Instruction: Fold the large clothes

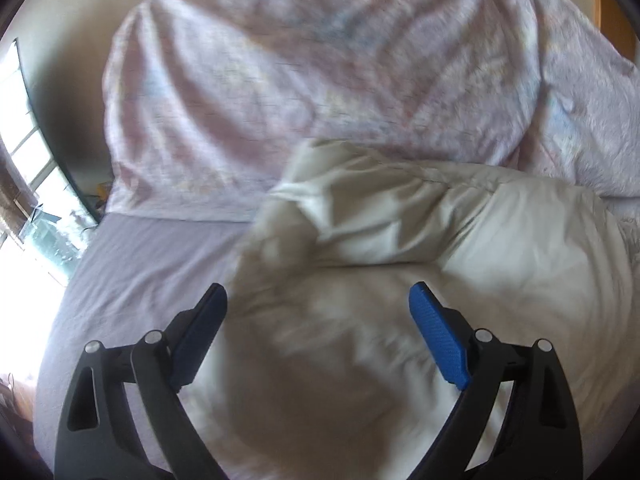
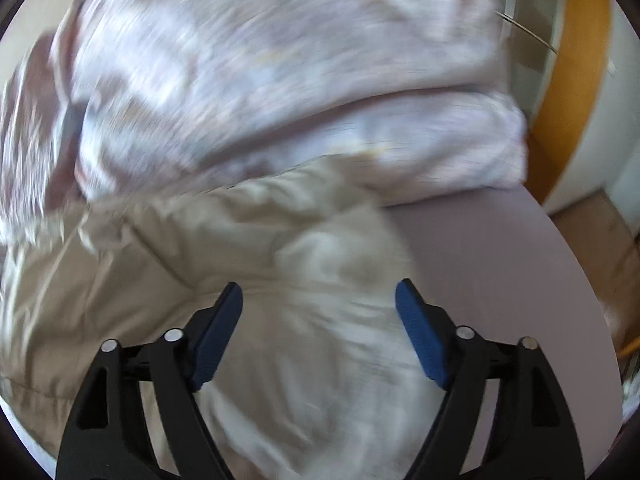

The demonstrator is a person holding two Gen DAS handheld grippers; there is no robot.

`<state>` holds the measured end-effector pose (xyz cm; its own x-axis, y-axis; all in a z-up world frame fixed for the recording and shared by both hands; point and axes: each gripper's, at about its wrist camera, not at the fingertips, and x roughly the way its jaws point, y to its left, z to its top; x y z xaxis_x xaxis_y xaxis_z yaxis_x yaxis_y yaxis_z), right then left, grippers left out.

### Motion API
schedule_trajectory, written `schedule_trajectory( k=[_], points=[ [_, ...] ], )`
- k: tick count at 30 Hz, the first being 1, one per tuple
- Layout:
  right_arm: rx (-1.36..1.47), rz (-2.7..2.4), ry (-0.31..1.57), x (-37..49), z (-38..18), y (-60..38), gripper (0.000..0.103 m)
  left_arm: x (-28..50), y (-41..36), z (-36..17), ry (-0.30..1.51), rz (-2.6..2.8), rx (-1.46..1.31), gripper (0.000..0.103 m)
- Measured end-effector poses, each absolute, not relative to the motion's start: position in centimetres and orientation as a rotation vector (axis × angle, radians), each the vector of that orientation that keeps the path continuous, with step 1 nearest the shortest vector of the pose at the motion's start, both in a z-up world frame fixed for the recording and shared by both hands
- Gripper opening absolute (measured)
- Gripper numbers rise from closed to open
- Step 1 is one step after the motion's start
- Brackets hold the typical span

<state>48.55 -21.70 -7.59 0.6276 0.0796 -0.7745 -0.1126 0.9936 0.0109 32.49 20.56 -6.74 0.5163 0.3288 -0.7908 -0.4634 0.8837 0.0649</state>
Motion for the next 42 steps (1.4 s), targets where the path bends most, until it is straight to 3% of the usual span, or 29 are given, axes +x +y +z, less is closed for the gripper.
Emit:
schedule_trajectory(
  k=[11,13,15,19,21,24,42],
  points=[
    [0.466,0.179,1.214,46.6,-12.3,-29.2,0.087,26.6,26.5,-9.9,1.051,0.458,-0.500,0.091],
    [0.555,0.185,1.225,46.0,-12.9,-29.5,0.071,26.2,26.5,-10.4,1.039,0.438,-0.576,0.083],
    [0.591,0.170,1.221,45.5,-12.6,-29.3,0.060,26.1,26.5,-10.8,1.018,0.413,-0.661,0.066],
    [0.578,0.156,1.219,45.2,-11.6,-29.0,0.036,25.8,25.4,-10.5,0.988,0.432,-0.688,0.049],
    [0.571,0.160,1.213,45.1,-10.8,-28.8,0.031,25.7,25.3,-10.1,0.964,0.424,-0.701,0.034],
    [0.566,0.175,1.201,44.1,-10.0,-28.6,0.027,24.8,24.4,-8.9,0.935,0.422,-0.688,0.026],
    [0.547,0.341,1.291,34.3,-10.2,-28.2,0.026,9.9,26.2,-6.3,0.952,0.451,-0.638,0.025]
  ],
)
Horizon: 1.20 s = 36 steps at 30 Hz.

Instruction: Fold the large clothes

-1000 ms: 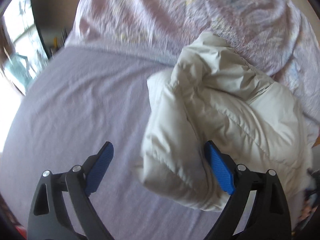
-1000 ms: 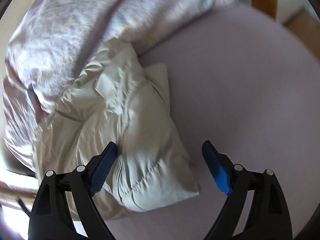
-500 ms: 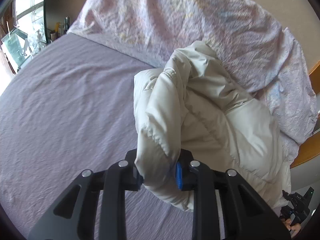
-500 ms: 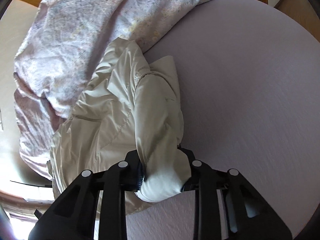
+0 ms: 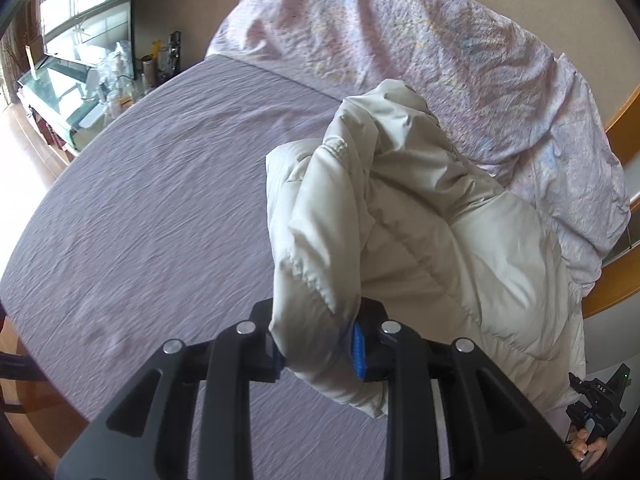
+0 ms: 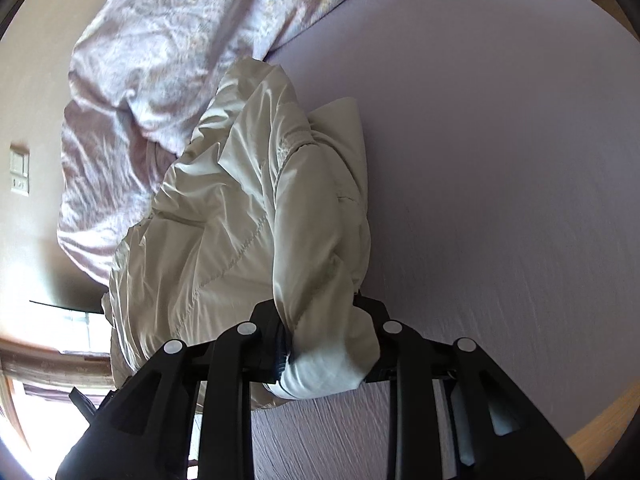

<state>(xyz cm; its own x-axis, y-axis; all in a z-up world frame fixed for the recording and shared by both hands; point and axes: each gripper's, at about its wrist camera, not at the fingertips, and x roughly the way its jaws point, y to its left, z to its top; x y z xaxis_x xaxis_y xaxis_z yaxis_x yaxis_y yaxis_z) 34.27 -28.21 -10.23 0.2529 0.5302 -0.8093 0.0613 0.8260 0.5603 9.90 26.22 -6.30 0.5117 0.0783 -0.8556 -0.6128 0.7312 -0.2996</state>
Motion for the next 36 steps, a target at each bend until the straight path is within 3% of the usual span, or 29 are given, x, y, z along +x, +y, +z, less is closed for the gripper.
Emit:
schedule_trajectory(
  k=[3,8,12,21,26,31,36],
  points=[
    [0.500,0.340,1.286,34.0,-10.0,-27.7,0.027,9.0,26.2,-6.5,0.955,0.461,-0.639,0.027],
    [0.306,0.270,1.228,33.2,-7.7,-26.8,0.041,8.5,26.2,-6.8,0.969,0.500,-0.635,0.038],
    [0.218,0.210,1.098,33.4,-4.8,-26.5,0.048,8.3,26.3,-6.7,0.968,0.505,-0.640,0.056],
    [0.141,0.440,1.067,33.4,-2.5,-19.0,0.048,9.0,26.1,-6.9,0.996,0.490,-0.626,0.072],
    [0.078,0.591,1.089,31.3,-2.9,-12.7,0.047,9.1,26.3,-7.2,1.001,0.485,-0.633,0.074],
    [0.027,0.659,1.111,29.9,-4.1,-9.0,0.037,9.0,26.6,-7.4,1.003,0.484,-0.651,0.075],
    [-0.008,0.657,1.136,29.5,-5.4,-7.3,0.037,9.1,26.7,-7.6,1.003,0.481,-0.659,0.075]
  ],
)
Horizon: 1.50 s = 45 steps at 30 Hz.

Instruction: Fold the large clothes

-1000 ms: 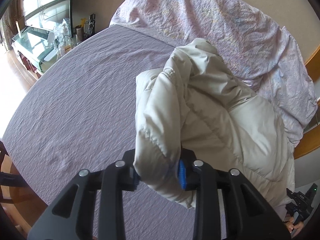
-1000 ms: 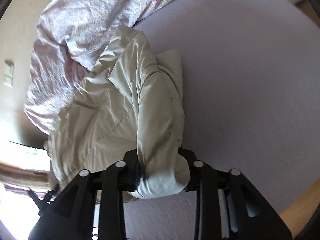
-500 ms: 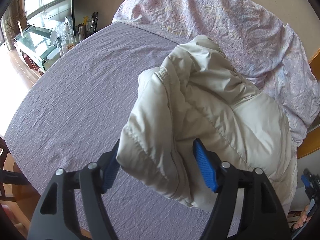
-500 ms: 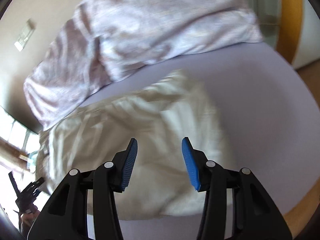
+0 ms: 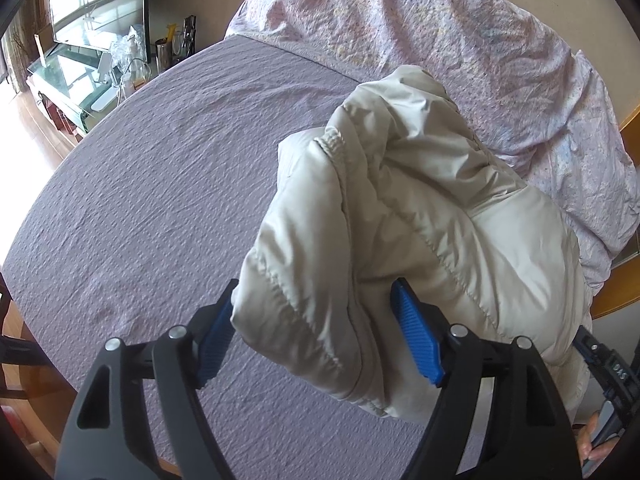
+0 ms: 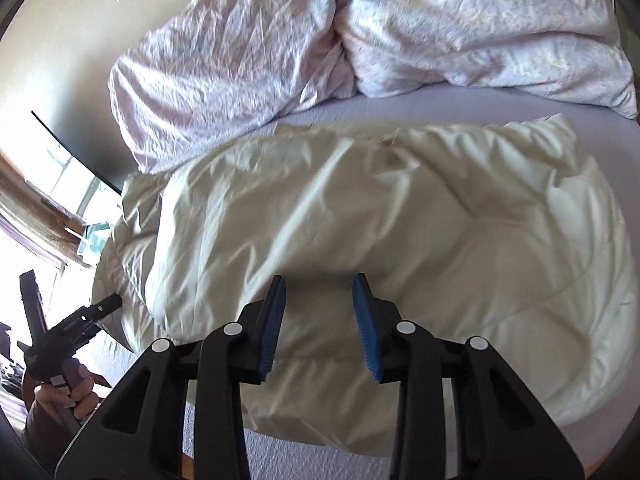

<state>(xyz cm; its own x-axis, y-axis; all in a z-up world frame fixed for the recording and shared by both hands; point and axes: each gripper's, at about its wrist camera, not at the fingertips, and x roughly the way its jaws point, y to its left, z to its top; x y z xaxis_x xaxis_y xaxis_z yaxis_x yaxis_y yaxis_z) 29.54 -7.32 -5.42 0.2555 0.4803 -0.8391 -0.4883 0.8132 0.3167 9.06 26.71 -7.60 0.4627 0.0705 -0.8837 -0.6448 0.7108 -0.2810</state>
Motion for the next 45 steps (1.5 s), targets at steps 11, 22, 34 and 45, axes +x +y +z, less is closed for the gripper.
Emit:
schedule_trajectory(
  k=[11,22,34,45],
  points=[
    [-0.085,0.582,1.200,30.5,-9.3,-5.1,0.037,9.4,27.1,-7.8,1.000,0.473,-0.674,0.079],
    [-0.123,0.586,1.200,30.8,-10.7,-4.5,0.037,10.0,27.7,-8.1,0.996,0.459,-0.698,0.084],
    [-0.139,0.590,1.197,30.7,-10.7,-4.6,0.037,11.0,27.9,-9.6,1.004,0.448,-0.766,0.087],
    [-0.132,0.596,1.198,30.7,-10.7,-4.6,0.037,11.5,27.5,-9.6,0.965,0.422,-0.820,0.055]
  ],
)
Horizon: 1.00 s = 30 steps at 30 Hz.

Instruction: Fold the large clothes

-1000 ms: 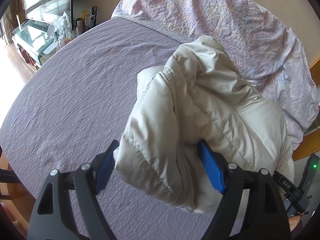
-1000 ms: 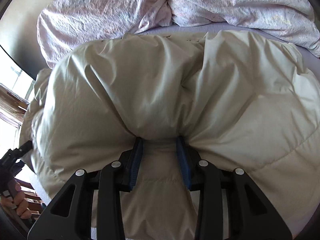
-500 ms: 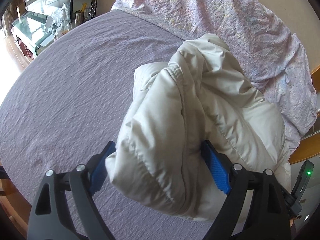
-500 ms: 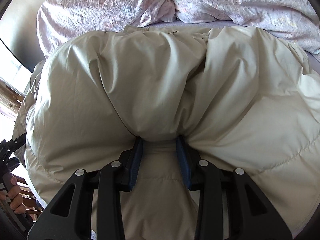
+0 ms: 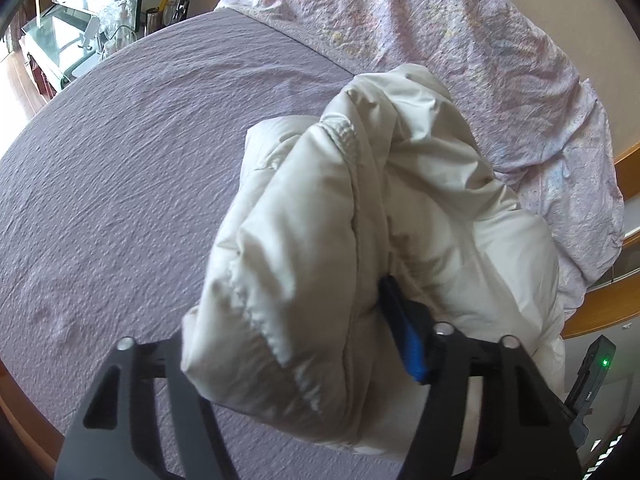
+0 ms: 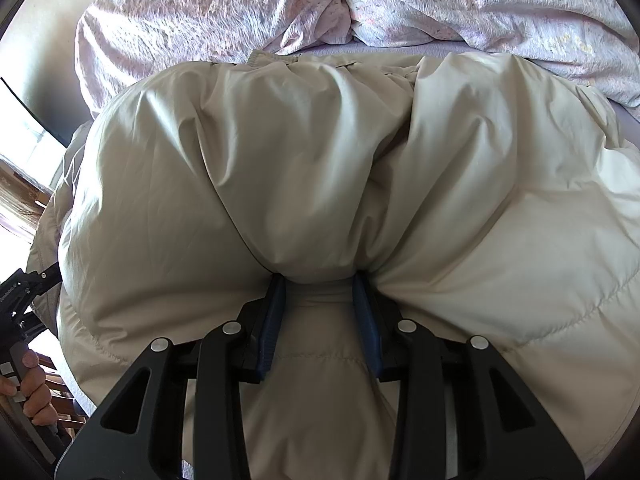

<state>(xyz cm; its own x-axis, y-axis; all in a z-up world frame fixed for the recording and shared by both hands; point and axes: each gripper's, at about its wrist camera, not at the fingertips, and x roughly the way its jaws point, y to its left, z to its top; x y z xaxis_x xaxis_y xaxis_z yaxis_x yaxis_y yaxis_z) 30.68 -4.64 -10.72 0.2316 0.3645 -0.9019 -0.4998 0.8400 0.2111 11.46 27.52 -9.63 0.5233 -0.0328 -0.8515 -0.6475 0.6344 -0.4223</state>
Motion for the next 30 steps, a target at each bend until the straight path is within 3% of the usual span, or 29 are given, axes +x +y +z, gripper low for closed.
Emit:
schedule_trajectory(
  k=[3,8,19,30],
  points=[
    [-0.133,0.597,1.197,30.6,-10.7,-4.7,0.037,11.3,27.5,-8.9,0.943,0.415,-0.823,0.039],
    [-0.136,0.602,1.193,30.5,-10.7,-4.8,0.037,11.5,27.1,-6.9,0.905,0.389,-0.817,0.029],
    [-0.146,0.627,1.182,30.6,-10.8,-4.8,0.037,13.1,22.4,1.2,0.768,0.234,-0.725,0.027],
    [-0.113,0.652,1.234,31.5,-9.9,-6.4,0.037,15.6,14.1,5.8,0.731,0.081,-0.603,0.027]
  ],
)
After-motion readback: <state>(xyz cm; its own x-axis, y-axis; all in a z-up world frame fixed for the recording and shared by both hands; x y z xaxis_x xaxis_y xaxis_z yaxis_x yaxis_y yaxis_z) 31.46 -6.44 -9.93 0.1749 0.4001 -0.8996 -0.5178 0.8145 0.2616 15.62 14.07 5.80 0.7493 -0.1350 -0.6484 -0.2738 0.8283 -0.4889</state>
